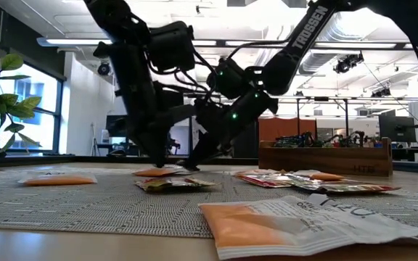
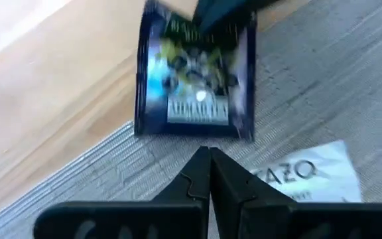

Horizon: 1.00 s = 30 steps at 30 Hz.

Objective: Pick & Place Tea
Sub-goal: Put the black tea bag into the left section of the wooden organizer

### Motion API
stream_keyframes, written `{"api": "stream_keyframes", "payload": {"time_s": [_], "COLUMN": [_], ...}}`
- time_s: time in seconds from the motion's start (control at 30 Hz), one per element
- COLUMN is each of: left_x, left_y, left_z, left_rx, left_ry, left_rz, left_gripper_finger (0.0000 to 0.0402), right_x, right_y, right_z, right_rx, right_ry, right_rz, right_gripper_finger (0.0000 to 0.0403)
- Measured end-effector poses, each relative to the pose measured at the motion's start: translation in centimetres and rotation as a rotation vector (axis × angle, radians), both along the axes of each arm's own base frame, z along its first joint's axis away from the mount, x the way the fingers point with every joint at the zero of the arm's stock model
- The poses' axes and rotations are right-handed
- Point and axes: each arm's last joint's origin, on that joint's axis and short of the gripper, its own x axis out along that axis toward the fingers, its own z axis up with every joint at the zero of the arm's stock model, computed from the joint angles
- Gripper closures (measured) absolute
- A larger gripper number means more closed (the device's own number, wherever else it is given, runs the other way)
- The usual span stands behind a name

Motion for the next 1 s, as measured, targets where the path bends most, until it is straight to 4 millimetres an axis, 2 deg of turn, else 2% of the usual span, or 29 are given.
{"api": "stream_keyframes", "payload": {"time_s": [0.17,0.3,0.53,0.67,0.73,0.8,1.0], "left_x": [-0.3,-0.3,-0.3,-0.3,-0.3,-0.4,-0.4], "left_y": [-0.9,-1.3,-1.2,-1.2,-1.2,-1.2,-1.1], "left_z": [0.7,1.1,1.1,1.2,1.2,1.2,1.2], "left_rx": [0.042,0.060,0.060,0.076,0.079,0.081,0.108], "left_ry": [0.051,0.069,0.070,0.070,0.071,0.074,0.077], "left_rz": [0.050,0.059,0.069,0.074,0.075,0.075,0.084], "left_gripper_finger": [0.0401,0.0401,0.0401,0.0401,0.0402,0.0401,0.0402], "right_x": [-0.9,-2.6,-7.8,-10.9,-12.0,-13.1,-14.6], "right_y": [-0.2,-0.2,0.3,-0.2,-0.6,-0.9,-1.4], "right_z": [2.4,4.8,10.9,13.2,13.5,13.0,9.6], "right_rx": [-0.151,-0.249,-0.465,-0.439,-0.412,-0.385,-0.298], "right_ry": [0.064,0.183,0.437,0.518,0.523,0.535,0.511], "right_rz": [-0.053,-0.073,-0.199,-0.282,-0.327,-0.355,-0.329], "right_gripper_finger": [0.0400,0.0398,0.0400,0.0400,0.0400,0.0401,0.0402]}}
